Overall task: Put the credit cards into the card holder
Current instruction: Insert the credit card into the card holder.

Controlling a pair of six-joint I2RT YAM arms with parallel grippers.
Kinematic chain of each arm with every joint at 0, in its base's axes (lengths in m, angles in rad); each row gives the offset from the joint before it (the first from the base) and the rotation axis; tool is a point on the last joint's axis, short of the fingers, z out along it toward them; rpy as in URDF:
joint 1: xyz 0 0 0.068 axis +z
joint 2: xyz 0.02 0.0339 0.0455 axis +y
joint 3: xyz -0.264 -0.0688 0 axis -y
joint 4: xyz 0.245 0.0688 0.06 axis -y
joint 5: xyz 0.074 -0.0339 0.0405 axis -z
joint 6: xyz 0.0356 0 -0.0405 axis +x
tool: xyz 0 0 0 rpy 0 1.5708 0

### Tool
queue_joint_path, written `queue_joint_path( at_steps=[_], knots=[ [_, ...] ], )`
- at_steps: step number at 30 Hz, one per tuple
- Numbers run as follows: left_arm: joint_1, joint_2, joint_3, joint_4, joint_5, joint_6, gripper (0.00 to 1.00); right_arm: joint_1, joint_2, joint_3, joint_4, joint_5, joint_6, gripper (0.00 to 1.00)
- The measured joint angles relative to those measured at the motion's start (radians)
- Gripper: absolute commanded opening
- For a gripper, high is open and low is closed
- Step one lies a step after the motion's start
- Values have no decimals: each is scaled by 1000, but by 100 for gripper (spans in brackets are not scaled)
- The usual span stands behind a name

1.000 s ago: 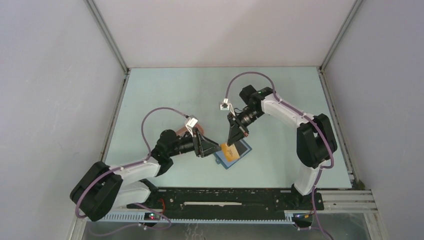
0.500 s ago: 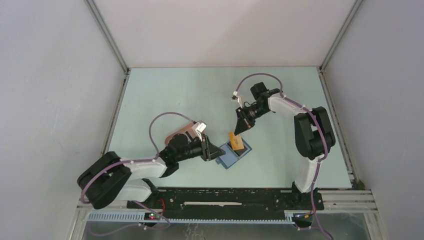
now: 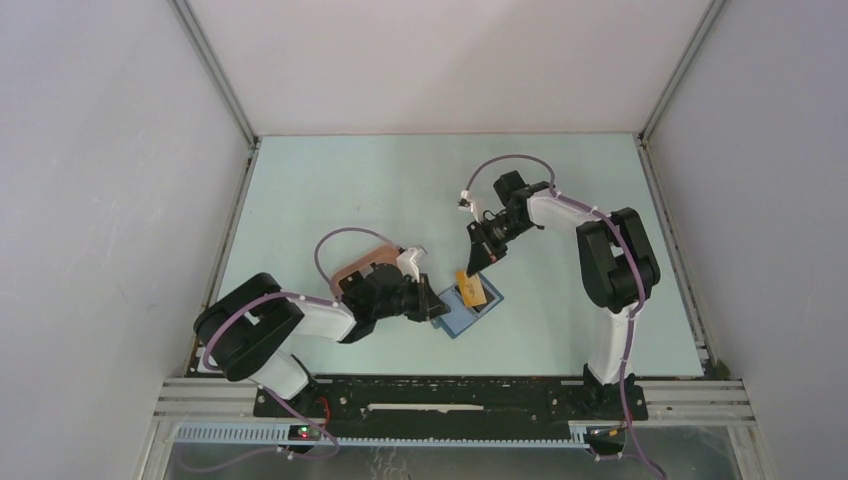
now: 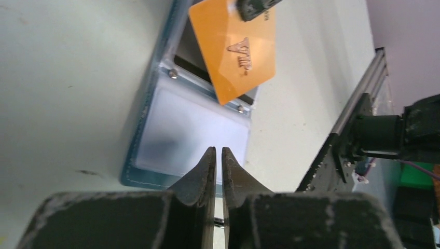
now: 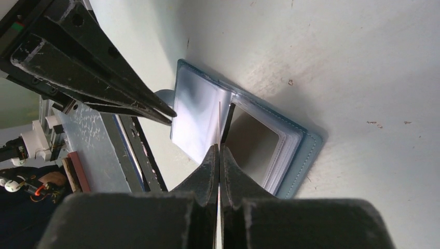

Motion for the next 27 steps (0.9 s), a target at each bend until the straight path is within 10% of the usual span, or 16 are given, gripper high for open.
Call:
queue_joint_path(
  at_steps=[27],
  knots=[
    [-2, 6, 77, -243, -85, 51, 10, -6, 38, 2, -35, -61, 0, 0]
  ],
)
